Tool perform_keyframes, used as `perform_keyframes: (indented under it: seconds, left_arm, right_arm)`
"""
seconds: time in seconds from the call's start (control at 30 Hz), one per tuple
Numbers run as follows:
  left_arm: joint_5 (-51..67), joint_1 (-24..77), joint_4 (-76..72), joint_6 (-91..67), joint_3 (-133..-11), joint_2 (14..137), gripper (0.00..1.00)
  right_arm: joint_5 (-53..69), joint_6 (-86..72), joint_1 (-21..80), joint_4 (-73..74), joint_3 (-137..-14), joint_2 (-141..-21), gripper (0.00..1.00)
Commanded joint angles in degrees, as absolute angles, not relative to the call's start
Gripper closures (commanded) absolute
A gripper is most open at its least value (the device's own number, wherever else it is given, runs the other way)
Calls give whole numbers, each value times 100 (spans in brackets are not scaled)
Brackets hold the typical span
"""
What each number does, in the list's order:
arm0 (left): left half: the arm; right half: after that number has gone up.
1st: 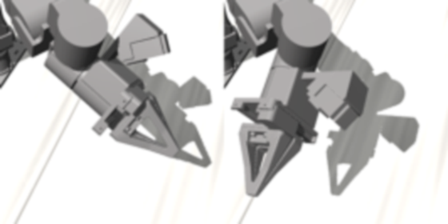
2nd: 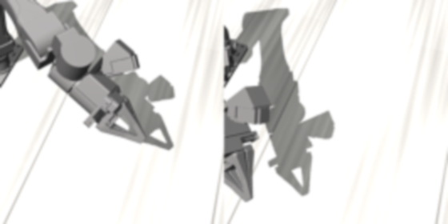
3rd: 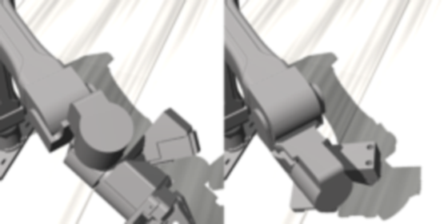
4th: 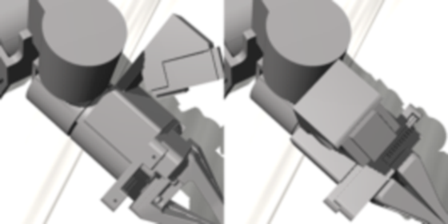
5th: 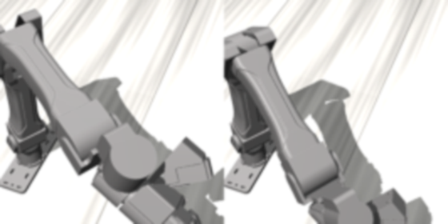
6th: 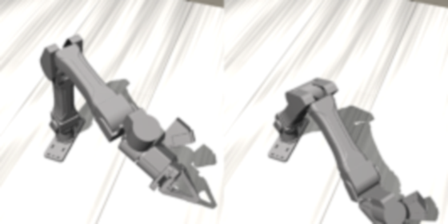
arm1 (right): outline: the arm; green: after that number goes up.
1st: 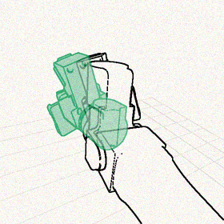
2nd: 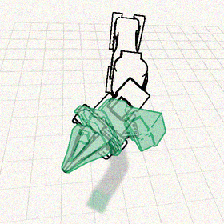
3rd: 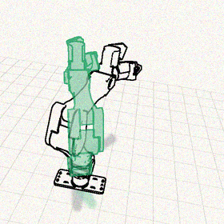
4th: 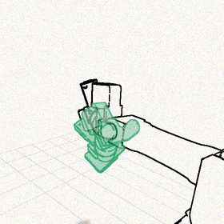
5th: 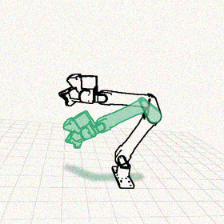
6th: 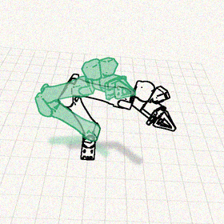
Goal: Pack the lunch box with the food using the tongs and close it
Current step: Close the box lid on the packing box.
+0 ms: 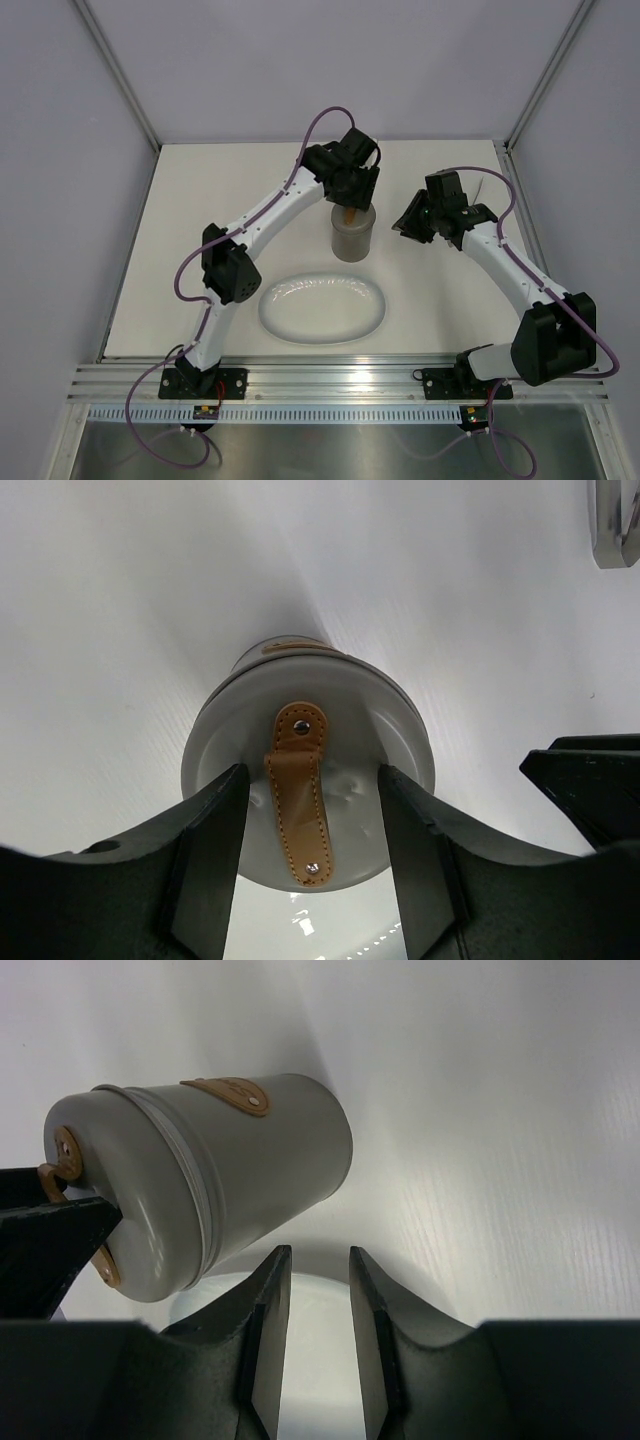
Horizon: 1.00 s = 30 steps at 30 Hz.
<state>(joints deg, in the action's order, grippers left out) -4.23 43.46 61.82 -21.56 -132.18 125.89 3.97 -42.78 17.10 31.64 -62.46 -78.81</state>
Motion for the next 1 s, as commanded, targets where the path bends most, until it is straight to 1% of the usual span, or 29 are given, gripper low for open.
perform_keyframes:
  seconds: [0.0, 0.33, 0.7, 0.97]
  left_arm:
    - [-641, 4447, 6459, -1987, -13201, 13148, 43]
    - [-914, 4518, 6530, -1907, -13289, 12903, 43]
    - [-1292, 4570, 5670, -1942, -13263, 11717, 42]
    - [-1354, 4579, 5607, -1960, -13447, 11794, 38]
  right_arm:
    - [316, -4192, 1705, 3164, -6346, -7752, 63]
    - [316, -4201, 1714, 3155, -6319, -7708, 62]
    - [255, -4201, 1705, 3234, -6354, -7576, 62]
    - [264, -4192, 1705, 3261, -6390, -7585, 62]
